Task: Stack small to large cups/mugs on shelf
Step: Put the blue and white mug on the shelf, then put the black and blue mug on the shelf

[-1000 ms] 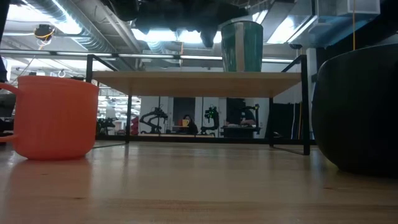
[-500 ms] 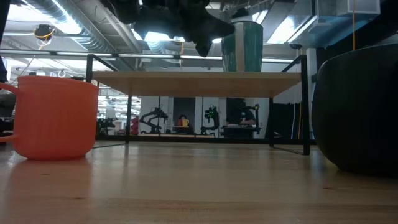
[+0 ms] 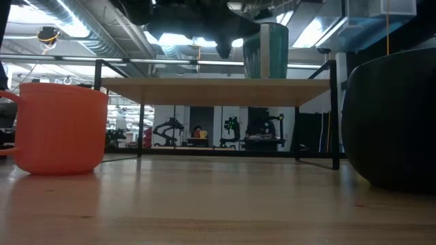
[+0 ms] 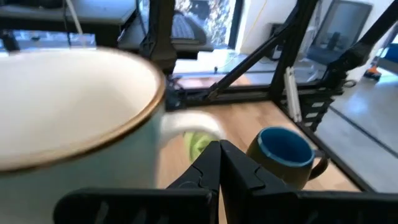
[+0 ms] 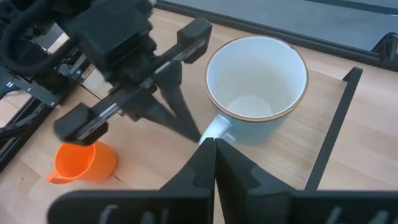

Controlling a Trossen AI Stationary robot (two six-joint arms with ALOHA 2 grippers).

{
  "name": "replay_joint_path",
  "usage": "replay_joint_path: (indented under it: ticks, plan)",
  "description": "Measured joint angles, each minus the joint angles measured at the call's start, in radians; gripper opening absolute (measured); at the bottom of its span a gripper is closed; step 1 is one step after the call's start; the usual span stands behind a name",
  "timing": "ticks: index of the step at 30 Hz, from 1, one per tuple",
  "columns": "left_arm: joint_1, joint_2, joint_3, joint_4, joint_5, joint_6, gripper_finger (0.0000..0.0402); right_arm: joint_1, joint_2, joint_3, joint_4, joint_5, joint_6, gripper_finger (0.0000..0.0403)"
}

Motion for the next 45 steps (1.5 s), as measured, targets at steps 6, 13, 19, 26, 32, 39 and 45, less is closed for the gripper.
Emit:
replay_joint_path:
  ticks: [6, 13, 19, 26, 32, 39, 45]
  plan:
    - [-0.026, 0.000, 0.000, 0.011, 0.003, -0.006, 0.0000, 0.000, 0.000, 0.000, 0.000, 0.002, 0.000, 0.0012]
    - [-0.030, 0.000, 0.000, 0.003, 0.001, -0.023, 0.0000, 0.000, 0.000, 0.000, 0.000, 0.002, 0.000, 0.0012]
    - [-0.013, 0.000, 0.000, -0.015, -0.013, -0.023, 0.0000, 0.000, 0.000, 0.000, 0.000, 0.001, 0.006, 0.0012]
    - [-0.008, 0.000, 0.000, -0.006, -0.056, 0.005, 0.0000, 0.002, 0.000, 0.000, 0.000, 0.000, 0.019, 0.0012]
    - [-0.014, 0.010, -0.002, 0.014, -0.053, -0.002, 0.0000, 0.001, 0.000, 0.000, 0.000, 0.000, 0.006, 0.0012]
    - [-0.023, 0.014, -0.002, 0.019, -0.049, -0.004, 0.0000, 0.001, 0.000, 0.000, 0.000, 0.000, 0.000, 0.0012]
    - [-0.009, 0.013, -0.002, -0.106, -0.013, -0.005, 0.0000, 0.001, 0.000, 0.000, 0.000, -0.010, -0.005, 0.0012]
